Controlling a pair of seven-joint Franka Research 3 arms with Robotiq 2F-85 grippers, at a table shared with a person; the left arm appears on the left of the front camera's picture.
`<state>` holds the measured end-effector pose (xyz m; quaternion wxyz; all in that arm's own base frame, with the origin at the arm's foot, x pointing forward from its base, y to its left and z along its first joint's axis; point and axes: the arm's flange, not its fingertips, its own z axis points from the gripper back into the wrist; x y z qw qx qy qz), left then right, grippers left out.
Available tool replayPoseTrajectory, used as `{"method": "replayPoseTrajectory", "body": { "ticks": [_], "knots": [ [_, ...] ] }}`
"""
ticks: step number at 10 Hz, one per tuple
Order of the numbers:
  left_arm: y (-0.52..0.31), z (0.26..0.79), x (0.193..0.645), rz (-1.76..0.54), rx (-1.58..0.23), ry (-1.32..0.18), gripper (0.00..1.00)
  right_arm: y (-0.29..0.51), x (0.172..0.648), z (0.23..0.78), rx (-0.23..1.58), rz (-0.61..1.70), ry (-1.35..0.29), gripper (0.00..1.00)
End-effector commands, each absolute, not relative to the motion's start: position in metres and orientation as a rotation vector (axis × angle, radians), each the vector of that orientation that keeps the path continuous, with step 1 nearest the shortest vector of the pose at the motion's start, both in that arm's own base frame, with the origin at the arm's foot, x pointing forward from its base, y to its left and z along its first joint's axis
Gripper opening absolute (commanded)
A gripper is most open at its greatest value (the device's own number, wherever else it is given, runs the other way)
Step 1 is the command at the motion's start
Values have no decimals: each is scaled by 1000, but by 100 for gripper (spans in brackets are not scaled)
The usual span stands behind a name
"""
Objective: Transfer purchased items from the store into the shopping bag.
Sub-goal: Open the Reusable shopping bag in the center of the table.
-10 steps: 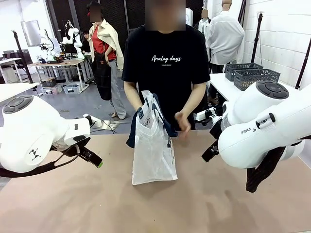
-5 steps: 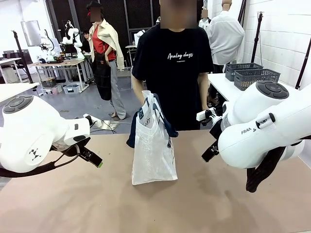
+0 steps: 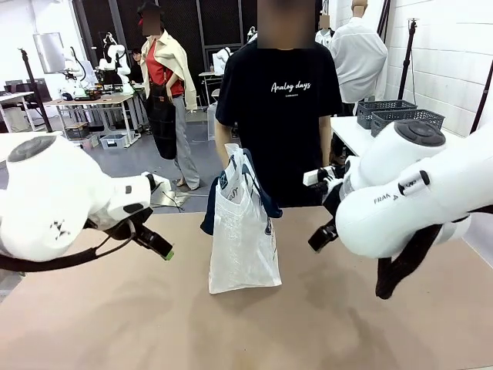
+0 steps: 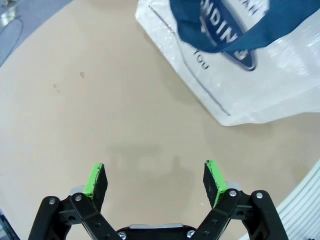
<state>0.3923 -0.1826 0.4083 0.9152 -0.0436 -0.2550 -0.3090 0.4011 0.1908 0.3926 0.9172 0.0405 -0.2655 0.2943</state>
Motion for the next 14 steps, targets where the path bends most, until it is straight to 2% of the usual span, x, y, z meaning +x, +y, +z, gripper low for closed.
{"method": "replayPoseTrajectory", "body": {
  "ticks": [1, 4, 6, 8, 9, 10, 11, 14],
  "knots": [
    [-182, 447, 400, -595, -120, -498, 100, 212, 411, 425, 84, 511, -520, 100],
    [-200, 507, 415, -546, -158, -519, 100, 245, 440, 494, 75, 416, -502, 100],
    [-214, 544, 428, -540, -201, -521, 100, 263, 464, 536, 21, 413, -444, 100],
    [-225, 570, 444, -551, -237, -510, 100, 272, 480, 563, -3, 426, -467, 100],
    [-235, 574, 447, -568, -236, -500, 100, 271, 484, 571, -3, 423, -470, 100],
    [-232, 569, 441, -633, -210, -582, 100, 257, 467, 560, 26, 436, -474, 100],
    [-229, 574, 438, -570, -223, -527, 100, 257, 467, 560, 26, 436, -474, 100],
    [-244, 572, 440, -564, -258, -503, 100, 262, 475, 566, 17, 444, -466, 100]
  ]
}}
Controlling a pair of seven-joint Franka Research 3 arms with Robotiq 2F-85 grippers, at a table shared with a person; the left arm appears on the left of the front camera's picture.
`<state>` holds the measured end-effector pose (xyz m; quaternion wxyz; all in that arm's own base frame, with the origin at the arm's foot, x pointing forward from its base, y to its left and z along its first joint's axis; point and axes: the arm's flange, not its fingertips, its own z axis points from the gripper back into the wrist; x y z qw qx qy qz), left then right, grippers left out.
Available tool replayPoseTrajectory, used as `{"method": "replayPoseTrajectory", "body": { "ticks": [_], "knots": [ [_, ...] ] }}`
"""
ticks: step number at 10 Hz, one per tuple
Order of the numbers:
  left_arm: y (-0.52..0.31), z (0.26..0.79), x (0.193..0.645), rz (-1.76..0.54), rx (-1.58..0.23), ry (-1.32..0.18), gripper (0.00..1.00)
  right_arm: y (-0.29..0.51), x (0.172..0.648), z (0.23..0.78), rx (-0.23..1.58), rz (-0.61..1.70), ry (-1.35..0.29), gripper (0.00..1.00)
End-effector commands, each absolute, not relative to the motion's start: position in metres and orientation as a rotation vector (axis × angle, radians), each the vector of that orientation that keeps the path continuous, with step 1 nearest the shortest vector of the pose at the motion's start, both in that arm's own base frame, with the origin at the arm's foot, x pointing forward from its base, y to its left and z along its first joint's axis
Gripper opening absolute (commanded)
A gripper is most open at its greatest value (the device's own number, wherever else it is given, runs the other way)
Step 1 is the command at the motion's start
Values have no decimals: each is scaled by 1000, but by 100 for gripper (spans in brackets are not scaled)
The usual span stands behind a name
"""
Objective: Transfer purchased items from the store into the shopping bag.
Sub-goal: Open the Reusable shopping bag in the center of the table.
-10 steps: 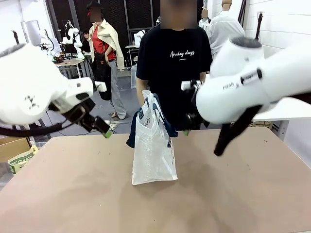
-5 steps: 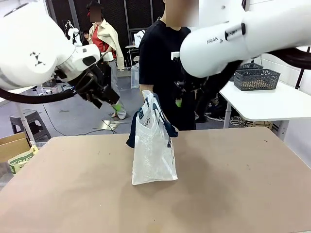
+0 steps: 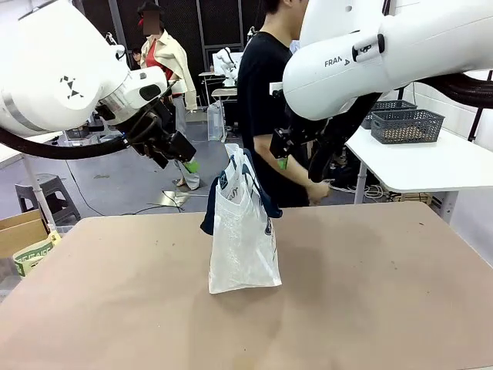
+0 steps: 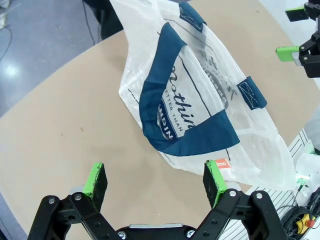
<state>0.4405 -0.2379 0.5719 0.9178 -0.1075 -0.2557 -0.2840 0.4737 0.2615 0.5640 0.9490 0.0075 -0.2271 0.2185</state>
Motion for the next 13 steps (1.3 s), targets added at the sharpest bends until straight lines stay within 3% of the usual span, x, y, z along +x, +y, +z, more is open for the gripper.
{"method": "replayPoseTrajectory", "body": {
  "ticks": [1, 7, 13],
  "knots": [
    [-253, 574, 439, -494, -285, -487, 100, 272, 478, 571, 36, 364, -487, 100],
    [-273, 583, 473, -311, -385, -474, 100, 309, 535, 585, 115, 302, -513, 100],
    [-274, 556, 497, -308, -507, -355, 100, 323, 574, 575, 208, 296, -480, 100]
  ]
}}
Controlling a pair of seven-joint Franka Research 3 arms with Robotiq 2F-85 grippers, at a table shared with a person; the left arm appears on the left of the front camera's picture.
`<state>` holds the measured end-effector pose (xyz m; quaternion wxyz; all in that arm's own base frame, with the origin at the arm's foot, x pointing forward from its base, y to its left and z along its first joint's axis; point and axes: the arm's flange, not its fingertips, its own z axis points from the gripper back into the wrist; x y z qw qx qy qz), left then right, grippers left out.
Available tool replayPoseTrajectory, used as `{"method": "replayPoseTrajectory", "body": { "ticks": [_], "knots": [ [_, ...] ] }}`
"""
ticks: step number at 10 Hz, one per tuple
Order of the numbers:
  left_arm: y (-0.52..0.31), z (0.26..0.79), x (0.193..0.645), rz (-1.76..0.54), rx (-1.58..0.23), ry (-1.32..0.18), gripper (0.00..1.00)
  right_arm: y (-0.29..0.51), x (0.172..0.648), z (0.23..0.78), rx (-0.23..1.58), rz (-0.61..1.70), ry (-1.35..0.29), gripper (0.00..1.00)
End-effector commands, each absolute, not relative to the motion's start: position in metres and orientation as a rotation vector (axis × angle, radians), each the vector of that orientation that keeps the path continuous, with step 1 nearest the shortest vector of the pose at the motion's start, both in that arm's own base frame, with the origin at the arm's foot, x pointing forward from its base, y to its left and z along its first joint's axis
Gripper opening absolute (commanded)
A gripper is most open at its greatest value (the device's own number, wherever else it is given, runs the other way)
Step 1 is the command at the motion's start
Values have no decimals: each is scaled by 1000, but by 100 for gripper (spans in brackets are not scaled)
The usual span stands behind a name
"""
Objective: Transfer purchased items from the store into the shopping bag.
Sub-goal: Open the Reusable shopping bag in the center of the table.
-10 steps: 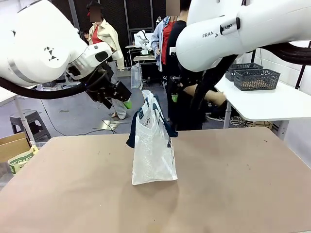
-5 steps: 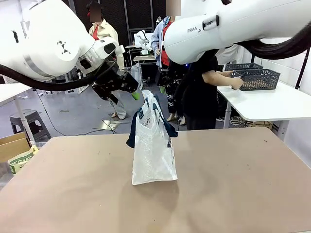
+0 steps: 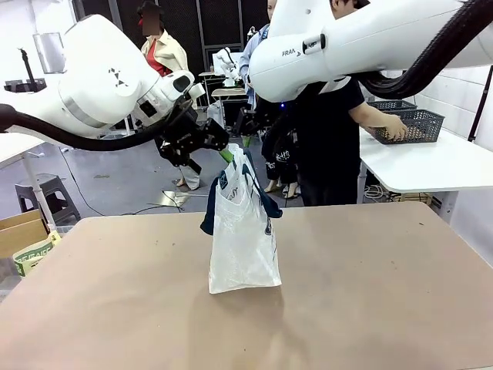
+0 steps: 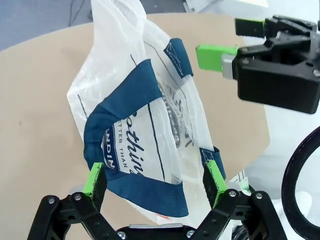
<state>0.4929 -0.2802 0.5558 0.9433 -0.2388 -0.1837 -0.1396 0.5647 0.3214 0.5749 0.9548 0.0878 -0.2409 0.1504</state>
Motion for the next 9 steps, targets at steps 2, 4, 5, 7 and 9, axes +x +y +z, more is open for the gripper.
{"method": "replayPoseTrajectory", "body": {
  "ticks": [2, 4, 5, 7, 9],
  "knots": [
    [-272, 546, 499, -290, -507, -338, 100, 329, 583, 570, 223, 298, -456, 100],
    [-272, 539, 502, -281, -515, -330, 100, 332, 589, 565, 235, 317, -440, 100],
    [-274, 535, 505, -282, -523, -319, 100, 333, 592, 562, 242, 317, -424, 100],
    [-273, 535, 506, -283, -530, -321, 100, 331, 596, 549, 248, 306, -384, 100],
    [-273, 537, 506, -290, -533, -326, 100, 329, 594, 540, 238, 295, -354, 100]
  ]
}}
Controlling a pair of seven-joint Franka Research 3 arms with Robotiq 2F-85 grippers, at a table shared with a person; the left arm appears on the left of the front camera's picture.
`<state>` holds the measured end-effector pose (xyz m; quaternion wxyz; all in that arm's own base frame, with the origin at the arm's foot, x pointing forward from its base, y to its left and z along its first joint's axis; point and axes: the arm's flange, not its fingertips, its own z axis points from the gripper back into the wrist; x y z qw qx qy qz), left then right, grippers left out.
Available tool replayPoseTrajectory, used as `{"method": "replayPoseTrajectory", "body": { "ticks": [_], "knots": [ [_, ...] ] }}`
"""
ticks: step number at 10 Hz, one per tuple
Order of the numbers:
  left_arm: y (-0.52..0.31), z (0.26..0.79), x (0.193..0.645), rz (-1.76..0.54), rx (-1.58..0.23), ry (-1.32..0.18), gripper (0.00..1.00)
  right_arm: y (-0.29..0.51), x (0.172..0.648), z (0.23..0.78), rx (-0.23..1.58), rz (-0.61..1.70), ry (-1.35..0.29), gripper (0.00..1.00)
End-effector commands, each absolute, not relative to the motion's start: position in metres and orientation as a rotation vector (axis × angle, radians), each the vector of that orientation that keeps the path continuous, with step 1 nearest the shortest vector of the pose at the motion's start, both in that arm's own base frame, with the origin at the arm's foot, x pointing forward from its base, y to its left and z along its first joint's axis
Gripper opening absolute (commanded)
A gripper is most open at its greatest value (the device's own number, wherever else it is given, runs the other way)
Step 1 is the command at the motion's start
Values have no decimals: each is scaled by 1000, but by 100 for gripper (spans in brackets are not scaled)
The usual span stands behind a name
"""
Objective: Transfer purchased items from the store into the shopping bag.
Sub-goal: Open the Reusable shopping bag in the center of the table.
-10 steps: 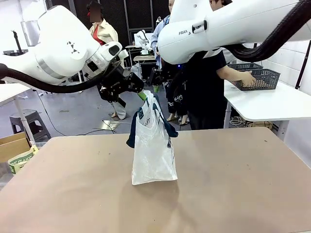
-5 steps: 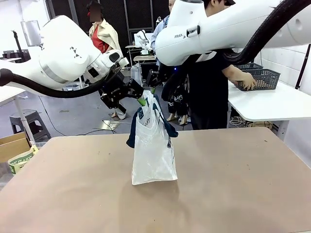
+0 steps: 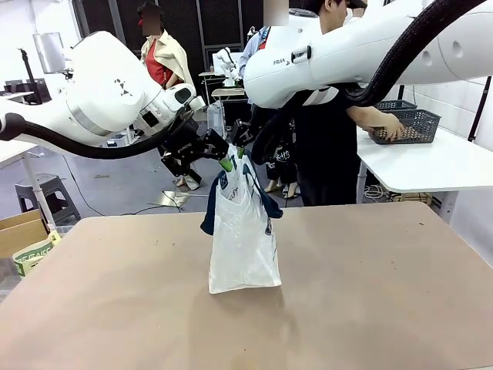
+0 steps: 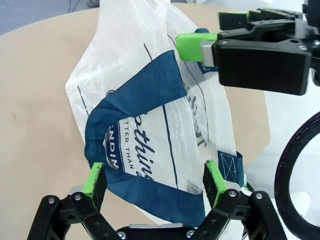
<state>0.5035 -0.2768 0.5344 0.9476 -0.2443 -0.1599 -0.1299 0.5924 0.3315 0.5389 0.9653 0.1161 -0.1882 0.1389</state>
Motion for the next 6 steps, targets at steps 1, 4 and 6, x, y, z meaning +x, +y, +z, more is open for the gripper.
{"method": "replayPoseTrajectory", "body": {
  "ticks": [1, 4, 6],
  "knots": [
    [-276, 534, 508, -297, -526, -316, 100, 329, 592, 539, 231, 291, -350, 100],
    [-289, 527, 523, -307, -534, -291, 100, 325, 591, 532, 235, 274, -326, 100],
    [-296, 525, 531, -303, -505, -287, 100, 324, 591, 528, 233, 274, -311, 100]
  ]
}}
